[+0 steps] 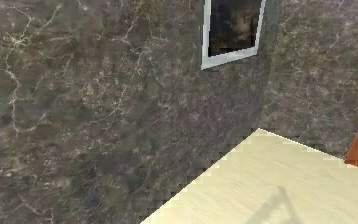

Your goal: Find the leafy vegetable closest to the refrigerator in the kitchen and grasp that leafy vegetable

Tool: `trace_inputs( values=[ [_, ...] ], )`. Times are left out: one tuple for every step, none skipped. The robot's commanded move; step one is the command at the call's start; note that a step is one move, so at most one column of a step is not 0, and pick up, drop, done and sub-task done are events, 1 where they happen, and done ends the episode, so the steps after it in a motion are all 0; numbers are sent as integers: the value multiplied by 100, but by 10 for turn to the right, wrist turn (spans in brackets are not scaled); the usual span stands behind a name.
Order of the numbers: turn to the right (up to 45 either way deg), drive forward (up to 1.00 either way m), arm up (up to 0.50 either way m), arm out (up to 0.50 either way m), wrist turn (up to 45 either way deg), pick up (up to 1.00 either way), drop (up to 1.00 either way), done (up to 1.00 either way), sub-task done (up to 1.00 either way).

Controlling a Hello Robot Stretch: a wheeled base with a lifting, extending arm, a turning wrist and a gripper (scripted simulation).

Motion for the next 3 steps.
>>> trace_inputs(
  values=[
    [0,35,0,0,0,0,0,0,0],
    [420,0,0,0,0,0,0,0,0],
    [0,75,0,0,0,0,0,0,0]
  ],
)
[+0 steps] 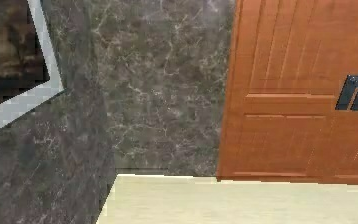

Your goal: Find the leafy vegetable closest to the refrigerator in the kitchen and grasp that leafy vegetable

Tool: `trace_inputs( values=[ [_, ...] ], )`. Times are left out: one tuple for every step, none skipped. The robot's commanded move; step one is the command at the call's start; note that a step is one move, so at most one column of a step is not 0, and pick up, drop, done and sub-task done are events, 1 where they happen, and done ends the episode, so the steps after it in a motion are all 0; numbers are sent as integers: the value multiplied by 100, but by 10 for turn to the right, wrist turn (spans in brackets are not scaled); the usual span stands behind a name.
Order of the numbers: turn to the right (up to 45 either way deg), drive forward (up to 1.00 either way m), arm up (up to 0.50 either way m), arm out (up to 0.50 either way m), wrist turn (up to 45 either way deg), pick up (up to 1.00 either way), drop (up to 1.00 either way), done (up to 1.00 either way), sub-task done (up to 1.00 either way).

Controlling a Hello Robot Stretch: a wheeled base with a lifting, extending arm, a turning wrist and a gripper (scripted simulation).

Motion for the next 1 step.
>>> trace_inputs(
  values=[
    [450,0,0,0,0,0,0,0,0]
  ],
)
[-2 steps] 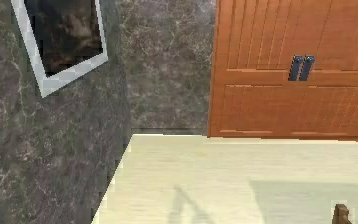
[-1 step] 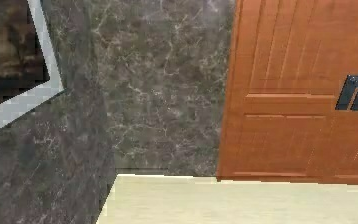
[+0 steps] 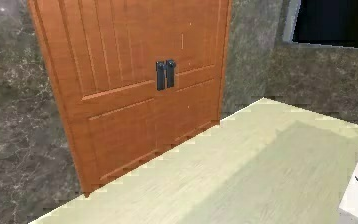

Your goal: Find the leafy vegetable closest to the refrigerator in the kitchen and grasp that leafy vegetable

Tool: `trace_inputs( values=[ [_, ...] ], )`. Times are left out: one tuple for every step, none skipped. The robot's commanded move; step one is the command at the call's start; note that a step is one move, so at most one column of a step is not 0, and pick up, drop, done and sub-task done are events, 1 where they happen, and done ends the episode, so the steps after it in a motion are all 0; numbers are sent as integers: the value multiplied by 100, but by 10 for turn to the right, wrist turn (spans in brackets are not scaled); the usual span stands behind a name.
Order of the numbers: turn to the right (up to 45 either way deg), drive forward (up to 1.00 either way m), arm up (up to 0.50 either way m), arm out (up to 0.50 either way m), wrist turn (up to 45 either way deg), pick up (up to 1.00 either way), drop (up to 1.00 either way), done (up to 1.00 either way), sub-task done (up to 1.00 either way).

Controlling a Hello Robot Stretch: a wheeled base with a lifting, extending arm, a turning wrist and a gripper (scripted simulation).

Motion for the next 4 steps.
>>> trace_inputs(
  values=[
    [0,100,0,0,0,0,0,0,0],
    [210,0,0,0,0,0,0,0,0],
    [0,5,0,0,0,0,0,0,0],
    [300,0,0,0,0,0,0,0,0]
  ],
)
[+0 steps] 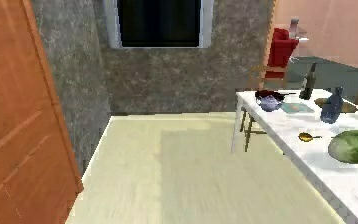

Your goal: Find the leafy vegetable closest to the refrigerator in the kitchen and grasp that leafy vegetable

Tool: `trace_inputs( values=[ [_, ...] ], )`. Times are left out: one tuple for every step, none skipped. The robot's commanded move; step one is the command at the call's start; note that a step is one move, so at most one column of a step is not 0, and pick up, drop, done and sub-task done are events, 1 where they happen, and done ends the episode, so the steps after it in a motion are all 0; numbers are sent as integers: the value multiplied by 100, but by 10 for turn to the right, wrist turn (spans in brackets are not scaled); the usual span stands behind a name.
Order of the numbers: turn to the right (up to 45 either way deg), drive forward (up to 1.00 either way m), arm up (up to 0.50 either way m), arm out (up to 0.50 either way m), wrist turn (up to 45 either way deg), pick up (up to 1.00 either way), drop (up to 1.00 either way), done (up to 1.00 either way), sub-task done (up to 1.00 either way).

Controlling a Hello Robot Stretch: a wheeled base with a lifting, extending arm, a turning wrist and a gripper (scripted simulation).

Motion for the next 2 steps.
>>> trace_inputs(
  values=[
    [0,100,0,0,0,0,0,0,0],
    [30,0,0,0,0,0,0,0,0]
  ],
)
